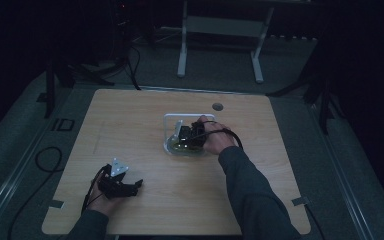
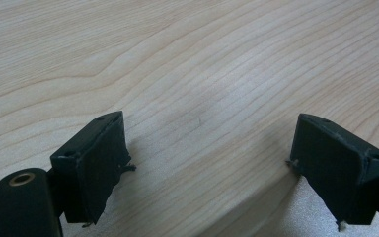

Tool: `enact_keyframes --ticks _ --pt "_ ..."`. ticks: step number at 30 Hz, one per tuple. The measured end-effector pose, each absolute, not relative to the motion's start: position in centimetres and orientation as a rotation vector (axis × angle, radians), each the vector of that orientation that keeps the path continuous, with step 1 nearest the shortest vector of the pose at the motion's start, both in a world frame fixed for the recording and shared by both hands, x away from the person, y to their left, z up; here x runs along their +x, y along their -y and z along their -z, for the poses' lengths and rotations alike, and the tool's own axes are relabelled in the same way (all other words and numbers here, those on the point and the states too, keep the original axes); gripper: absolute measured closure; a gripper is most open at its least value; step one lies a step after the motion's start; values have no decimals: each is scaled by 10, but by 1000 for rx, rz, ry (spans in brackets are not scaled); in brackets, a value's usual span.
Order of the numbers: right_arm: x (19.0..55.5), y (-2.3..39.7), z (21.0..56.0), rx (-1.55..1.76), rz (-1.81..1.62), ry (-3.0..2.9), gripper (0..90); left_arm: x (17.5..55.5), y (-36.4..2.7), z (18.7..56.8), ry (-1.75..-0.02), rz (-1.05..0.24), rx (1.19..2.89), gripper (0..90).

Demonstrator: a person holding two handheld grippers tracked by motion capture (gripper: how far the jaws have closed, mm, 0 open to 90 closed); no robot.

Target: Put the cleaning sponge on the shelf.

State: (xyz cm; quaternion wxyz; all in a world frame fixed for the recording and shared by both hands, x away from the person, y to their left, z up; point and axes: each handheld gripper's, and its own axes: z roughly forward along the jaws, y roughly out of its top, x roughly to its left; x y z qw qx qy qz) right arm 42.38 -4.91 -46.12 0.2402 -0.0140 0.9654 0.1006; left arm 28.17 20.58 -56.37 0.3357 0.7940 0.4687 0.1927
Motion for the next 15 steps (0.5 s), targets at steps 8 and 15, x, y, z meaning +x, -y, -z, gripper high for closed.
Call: enact_keyframes --ticks 8,15 --pt "417 54 452 -4 -351 -2632 562 282 -206 564 -1223 -502 2072 143" --pt "407 61 442 35 -448 -2642 549 282 -206 564 -1221 -504 2072 143"
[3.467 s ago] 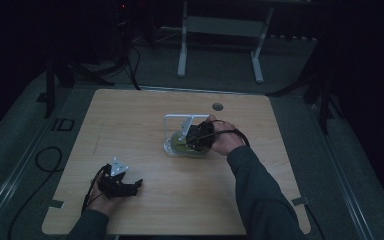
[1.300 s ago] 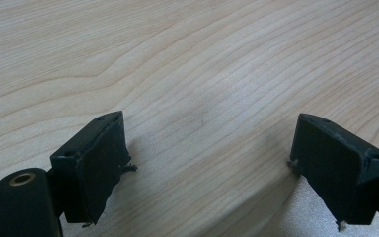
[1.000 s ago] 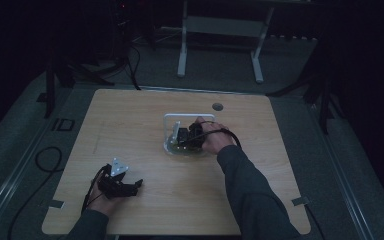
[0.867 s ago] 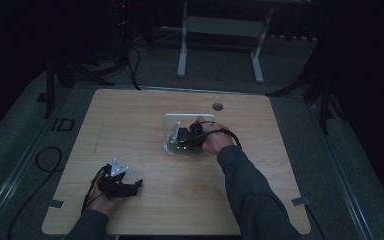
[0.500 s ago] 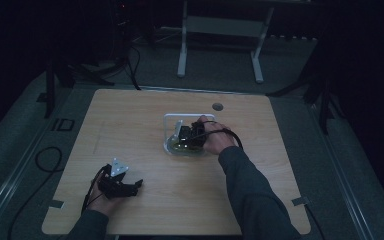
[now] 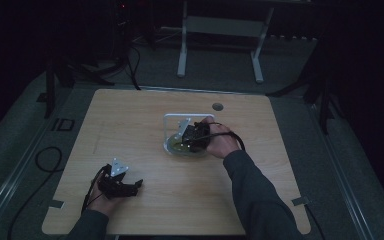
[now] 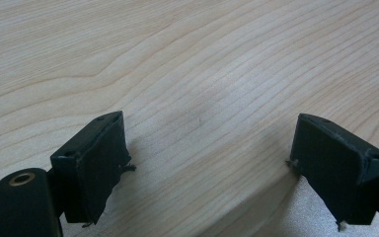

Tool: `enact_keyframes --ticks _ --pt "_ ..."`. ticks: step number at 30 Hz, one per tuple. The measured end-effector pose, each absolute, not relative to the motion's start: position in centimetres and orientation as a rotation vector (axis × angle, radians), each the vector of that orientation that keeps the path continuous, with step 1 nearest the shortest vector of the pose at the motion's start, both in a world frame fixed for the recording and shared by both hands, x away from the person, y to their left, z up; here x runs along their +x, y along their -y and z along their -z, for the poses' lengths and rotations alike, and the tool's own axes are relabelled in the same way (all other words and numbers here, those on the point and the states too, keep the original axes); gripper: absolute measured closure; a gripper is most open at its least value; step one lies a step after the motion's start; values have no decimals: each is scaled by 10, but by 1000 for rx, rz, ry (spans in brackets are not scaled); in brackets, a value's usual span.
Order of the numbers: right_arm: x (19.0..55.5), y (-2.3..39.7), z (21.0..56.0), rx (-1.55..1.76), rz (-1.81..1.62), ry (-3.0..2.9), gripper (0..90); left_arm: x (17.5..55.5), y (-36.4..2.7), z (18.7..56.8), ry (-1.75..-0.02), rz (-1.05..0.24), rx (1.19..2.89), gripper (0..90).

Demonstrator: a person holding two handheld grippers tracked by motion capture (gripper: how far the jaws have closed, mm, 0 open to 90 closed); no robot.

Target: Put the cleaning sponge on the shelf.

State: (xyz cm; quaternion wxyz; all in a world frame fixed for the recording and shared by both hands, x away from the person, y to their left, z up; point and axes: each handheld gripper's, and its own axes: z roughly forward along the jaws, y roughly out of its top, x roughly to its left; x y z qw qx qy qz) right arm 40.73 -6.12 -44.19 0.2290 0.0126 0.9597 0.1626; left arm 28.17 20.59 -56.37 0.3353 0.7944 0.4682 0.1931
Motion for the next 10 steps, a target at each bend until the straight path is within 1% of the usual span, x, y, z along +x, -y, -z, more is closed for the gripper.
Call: enact_keyframes --ticks 10 --pt "393 68 444 102 -461 -2644 560 282 -206 564 -1222 -505 2071 143"
